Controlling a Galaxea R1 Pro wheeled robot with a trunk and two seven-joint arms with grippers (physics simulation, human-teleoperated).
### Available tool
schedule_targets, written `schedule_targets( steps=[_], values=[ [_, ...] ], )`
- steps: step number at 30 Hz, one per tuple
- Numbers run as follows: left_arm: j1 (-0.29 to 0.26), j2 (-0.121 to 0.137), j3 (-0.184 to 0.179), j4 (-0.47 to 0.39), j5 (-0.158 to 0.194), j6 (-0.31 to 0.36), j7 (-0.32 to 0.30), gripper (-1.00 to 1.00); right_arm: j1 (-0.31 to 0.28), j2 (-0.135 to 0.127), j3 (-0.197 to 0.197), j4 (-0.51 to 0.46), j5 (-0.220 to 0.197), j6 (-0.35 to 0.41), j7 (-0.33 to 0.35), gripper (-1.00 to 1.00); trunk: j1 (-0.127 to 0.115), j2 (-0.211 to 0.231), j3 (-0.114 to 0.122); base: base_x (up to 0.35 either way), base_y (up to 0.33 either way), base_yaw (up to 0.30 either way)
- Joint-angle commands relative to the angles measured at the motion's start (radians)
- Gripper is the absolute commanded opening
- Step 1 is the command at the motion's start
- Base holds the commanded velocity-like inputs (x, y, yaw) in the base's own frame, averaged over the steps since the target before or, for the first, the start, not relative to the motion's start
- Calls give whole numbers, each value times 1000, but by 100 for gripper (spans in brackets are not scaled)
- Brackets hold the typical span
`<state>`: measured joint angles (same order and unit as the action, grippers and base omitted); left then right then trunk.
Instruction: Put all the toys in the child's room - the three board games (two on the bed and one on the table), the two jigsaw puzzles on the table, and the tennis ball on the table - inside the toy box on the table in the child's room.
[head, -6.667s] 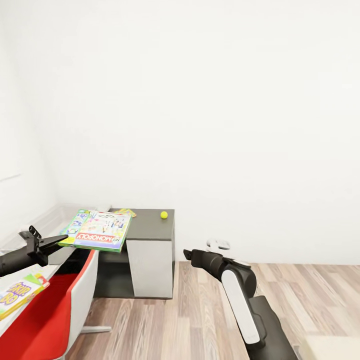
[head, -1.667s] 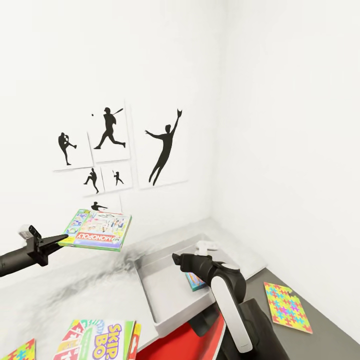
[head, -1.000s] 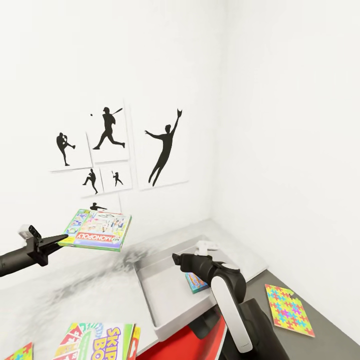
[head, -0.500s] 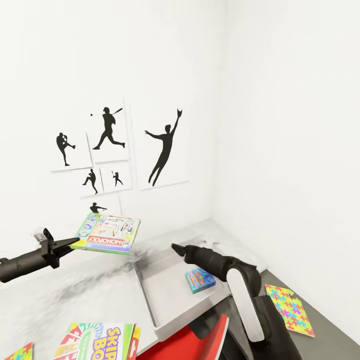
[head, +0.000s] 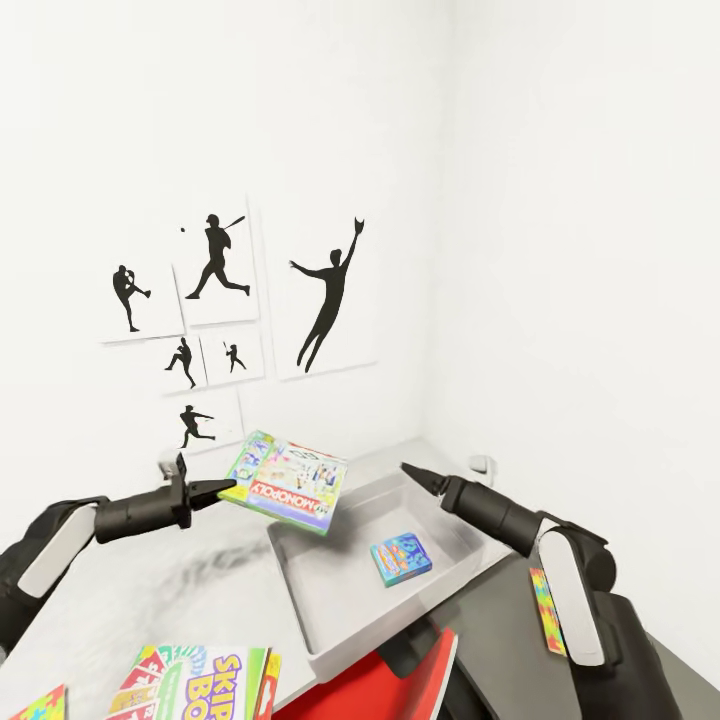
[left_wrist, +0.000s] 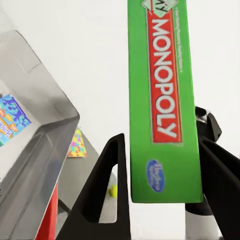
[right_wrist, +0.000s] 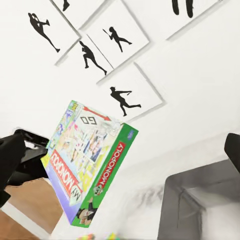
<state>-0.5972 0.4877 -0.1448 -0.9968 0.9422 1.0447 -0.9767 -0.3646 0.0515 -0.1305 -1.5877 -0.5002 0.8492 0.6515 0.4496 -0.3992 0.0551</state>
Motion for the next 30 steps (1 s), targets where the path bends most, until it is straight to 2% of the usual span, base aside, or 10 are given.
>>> schedule_targets(
  steps=[1,4,7,9,10,12,14,18,26,30],
  values=[
    [-4,-4,-3,-16,-15,3,5,-100,-1,-9,-3,0,1,6,25,100,0,-1,0,0,0,0],
    [-11,-13,-5,-44,-71,3,14,-100,-1,-22,-4,0,1,7,54,100,0,-1,0,0,0,0],
    [-31,-45,-10,-56,-137,3,18,-100,-1,-27,-10,0,1,8,65,100,0,-1,0,0,0,0],
    [-48,-72,-38,-58,-194,3,18,-100,-1,-28,-16,0,1,14,68,100,0,-1,0,0,0,0],
    [-61,-87,-71,-59,-250,3,15,-100,-1,-28,-19,0,2,19,69,100,0,-1,0,0,0,0],
    [-85,-106,-106,-59,-321,3,11,-100,-1,-29,-21,0,2,22,69,100,0,-1,0,0,0,0],
    [-101,-123,-123,-58,-364,3,9,-100,-1,-30,-30,0,2,23,70,100,0,-1,0,0,0,0],
    [-110,-136,-140,-57,-391,3,8,-100,-1,-30,-50,0,2,23,71,100,0,-1,0,0,0,0],
    [-114,-139,-216,-84,-433,-26,-1,-100,-1,-20,-78,1,9,12,69,100,0,-1,-1,0,0,0],
    [-113,-135,-198,-68,-468,-35,13,-100,-1,-23,-77,4,4,10,65,100,0,-1,-1,0,0,0]
  ],
)
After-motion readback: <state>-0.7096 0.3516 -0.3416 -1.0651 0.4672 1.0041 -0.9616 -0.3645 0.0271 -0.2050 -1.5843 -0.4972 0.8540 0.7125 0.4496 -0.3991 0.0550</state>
